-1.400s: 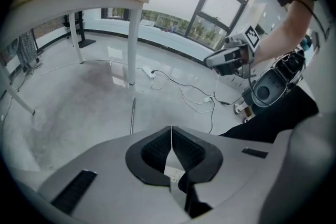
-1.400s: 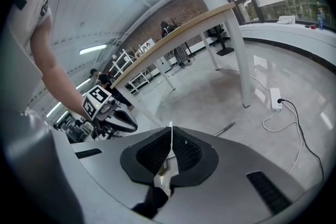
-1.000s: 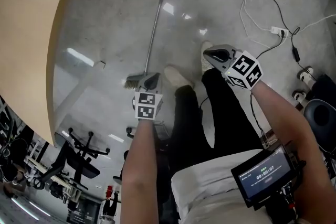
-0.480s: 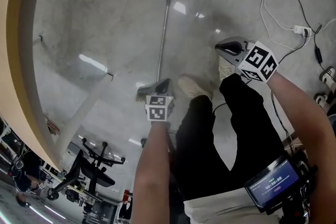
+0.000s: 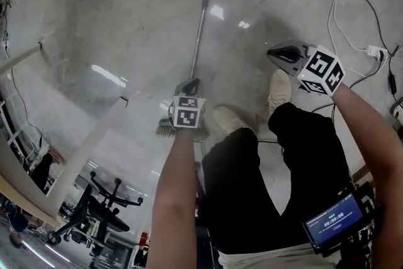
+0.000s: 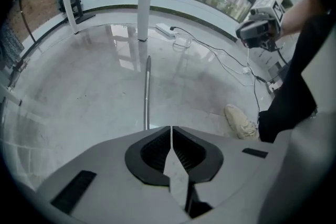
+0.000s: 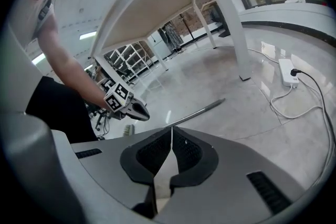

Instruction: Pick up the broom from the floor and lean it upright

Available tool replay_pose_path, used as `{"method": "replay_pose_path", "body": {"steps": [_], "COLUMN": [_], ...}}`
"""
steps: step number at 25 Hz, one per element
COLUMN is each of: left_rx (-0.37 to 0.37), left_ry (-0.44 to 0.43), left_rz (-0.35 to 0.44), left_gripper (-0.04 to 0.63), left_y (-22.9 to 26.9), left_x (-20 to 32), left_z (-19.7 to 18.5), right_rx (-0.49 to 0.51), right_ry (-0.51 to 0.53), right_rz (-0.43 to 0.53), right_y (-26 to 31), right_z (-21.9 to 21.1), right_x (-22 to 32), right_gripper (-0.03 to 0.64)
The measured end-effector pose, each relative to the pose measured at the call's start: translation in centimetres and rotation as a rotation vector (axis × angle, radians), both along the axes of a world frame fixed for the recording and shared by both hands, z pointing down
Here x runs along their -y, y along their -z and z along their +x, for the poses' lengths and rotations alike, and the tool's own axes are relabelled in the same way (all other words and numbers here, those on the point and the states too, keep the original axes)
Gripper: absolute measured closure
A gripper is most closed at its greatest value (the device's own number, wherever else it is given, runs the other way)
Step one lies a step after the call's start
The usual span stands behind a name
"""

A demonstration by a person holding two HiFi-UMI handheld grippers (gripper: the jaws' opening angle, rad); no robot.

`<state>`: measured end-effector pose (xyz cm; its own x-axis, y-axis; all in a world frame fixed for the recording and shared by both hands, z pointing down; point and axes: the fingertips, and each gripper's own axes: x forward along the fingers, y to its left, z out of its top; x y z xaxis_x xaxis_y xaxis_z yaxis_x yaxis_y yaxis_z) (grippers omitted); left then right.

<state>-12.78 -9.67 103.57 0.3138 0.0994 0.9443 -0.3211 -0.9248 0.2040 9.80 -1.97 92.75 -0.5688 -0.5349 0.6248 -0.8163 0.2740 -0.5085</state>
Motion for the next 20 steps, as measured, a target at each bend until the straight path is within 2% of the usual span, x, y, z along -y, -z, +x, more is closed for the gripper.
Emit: {"method": "replay_pose_path", "body": {"steps": [3, 7, 11, 12, 13, 14, 17, 20], "left_rx": [-0.014, 0.012, 0.031, 0.038, 0.05, 0.062, 0.092, 0.15], "left_ry": [0.007, -0.034, -0.011, -0.02, -0.03, -0.039, -0.057, -0.066], "left_rz": [0.006, 0.028, 0.065, 0.075, 0.082, 0.085, 0.079, 0.065], "left_gripper": [0.581, 0.581, 0.579, 0.569, 0.506, 0.475, 0.474, 0.477], "left_y": [-1.9, -3.4, -4.6, -5.3, -6.4, -7.5, -10.2, -12.1], "left_x": [0.8, 3.0, 4.4, 4.7, 4.9, 5.2, 5.8, 5.3], "left_z": [1.3, 1.9, 2.8, 3.1, 3.3, 3.4, 3.3, 2.7], "right_rx": [-0.033, -0.069, -0.104, -0.113, -0.118, -0.121, -0.126, -0.126], "right_ry": [0.016, -0.008, 0.032, 0.046, 0.058, 0.07, 0.091, 0.069], "right_rz": [-0.001, 0.03, 0.047, 0.048, 0.048, 0.047, 0.043, 0.029], "right_y": [-1.0, 0.1, 0.4, -0.1, -0.8, -1.6, -3.2, -4.1], "right_z": [1.3, 2.7, 3.8, 4.0, 4.2, 4.3, 4.5, 5.2], "right_x": [0.5, 1.8, 3.1, 3.4, 3.6, 3.7, 3.9, 3.2], "right_gripper": [0.597, 0.597, 0.597, 0.597, 0.597, 0.597, 0.597, 0.597]}}
